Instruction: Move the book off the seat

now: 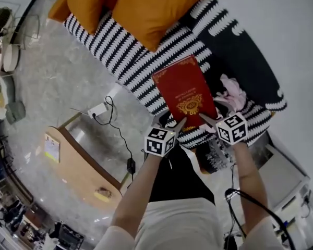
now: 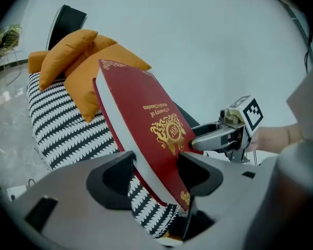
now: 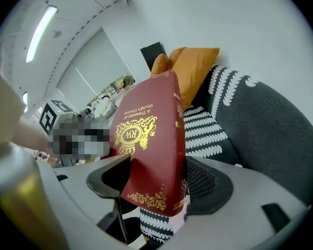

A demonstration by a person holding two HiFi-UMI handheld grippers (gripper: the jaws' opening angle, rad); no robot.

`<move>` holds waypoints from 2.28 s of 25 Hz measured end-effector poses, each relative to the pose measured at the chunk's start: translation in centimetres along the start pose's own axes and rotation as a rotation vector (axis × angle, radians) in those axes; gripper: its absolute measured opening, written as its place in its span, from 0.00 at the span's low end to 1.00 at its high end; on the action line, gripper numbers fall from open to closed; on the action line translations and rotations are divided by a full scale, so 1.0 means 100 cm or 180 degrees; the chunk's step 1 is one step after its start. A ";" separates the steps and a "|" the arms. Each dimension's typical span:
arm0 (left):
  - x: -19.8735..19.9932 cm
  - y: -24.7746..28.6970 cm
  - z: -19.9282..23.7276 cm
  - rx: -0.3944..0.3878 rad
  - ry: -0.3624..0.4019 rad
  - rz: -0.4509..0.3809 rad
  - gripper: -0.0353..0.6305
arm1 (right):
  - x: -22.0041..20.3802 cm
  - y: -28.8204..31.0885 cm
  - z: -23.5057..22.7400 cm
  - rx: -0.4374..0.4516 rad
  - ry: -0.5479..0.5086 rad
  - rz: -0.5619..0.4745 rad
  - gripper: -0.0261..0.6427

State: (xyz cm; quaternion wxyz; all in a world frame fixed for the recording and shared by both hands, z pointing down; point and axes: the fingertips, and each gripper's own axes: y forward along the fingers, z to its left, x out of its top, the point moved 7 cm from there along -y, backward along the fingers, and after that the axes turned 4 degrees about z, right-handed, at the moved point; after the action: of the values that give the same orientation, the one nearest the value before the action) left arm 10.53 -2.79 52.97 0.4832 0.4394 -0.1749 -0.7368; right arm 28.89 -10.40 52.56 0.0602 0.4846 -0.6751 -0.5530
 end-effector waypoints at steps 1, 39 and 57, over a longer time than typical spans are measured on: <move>0.004 -0.008 -0.007 0.0008 0.0007 -0.0016 0.46 | 0.003 -0.010 0.005 -0.0006 -0.0001 -0.0012 0.55; 0.037 -0.303 0.096 0.0564 -0.0384 -0.0844 0.46 | 0.168 0.023 0.268 0.0422 -0.0636 -0.0008 0.55; -0.018 -0.450 0.175 0.1222 -0.0918 -0.1336 0.46 | 0.226 0.103 0.428 0.0953 -0.1345 0.0195 0.55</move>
State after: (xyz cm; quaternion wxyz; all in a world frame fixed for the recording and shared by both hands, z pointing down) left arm -28.56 17.10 32.81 0.1991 0.4401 -0.2830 -0.8286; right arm -15.44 1.92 34.25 -0.1378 0.3412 -0.7614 -0.5337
